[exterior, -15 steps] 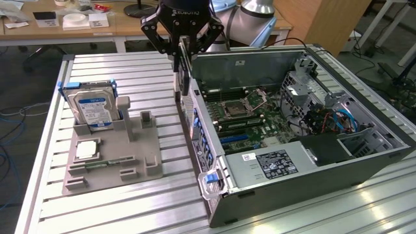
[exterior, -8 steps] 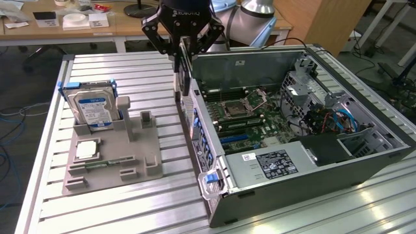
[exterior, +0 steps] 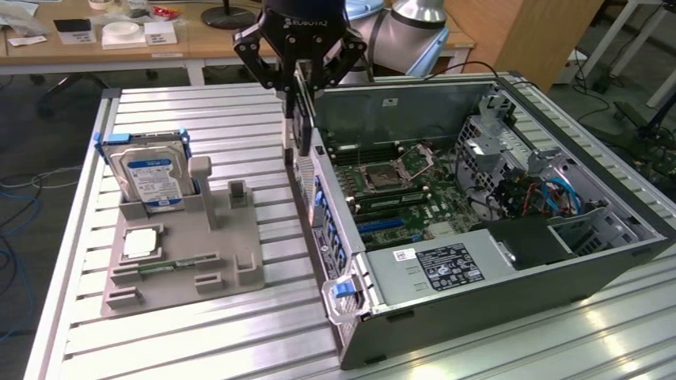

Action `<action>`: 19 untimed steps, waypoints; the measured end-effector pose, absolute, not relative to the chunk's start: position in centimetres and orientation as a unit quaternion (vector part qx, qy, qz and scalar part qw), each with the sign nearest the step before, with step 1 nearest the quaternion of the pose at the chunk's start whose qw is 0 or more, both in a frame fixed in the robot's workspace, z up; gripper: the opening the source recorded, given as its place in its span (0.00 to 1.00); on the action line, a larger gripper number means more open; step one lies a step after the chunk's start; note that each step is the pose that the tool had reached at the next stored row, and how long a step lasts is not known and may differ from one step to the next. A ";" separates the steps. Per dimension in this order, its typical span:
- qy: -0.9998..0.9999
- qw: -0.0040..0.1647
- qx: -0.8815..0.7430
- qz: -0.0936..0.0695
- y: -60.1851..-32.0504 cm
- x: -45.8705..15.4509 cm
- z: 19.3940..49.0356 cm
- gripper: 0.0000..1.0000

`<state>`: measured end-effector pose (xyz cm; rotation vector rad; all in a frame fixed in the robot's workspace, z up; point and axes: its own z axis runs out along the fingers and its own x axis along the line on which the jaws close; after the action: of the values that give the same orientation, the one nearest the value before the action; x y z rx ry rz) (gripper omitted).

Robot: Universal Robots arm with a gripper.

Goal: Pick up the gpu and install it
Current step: 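Pick up the gpu and move the gpu toward the slot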

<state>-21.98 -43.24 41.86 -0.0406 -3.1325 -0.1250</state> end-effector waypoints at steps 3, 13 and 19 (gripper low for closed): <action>-0.999 0.003 -0.012 -0.040 -43.2 -21.8 41.8 0.28; -0.999 0.003 -0.011 -0.040 -43.2 -21.6 41.8 0.28; -0.999 0.003 -0.011 -0.040 -43.2 -21.4 41.7 0.28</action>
<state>-21.43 -43.24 41.73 -0.0334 -3.1325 -0.1250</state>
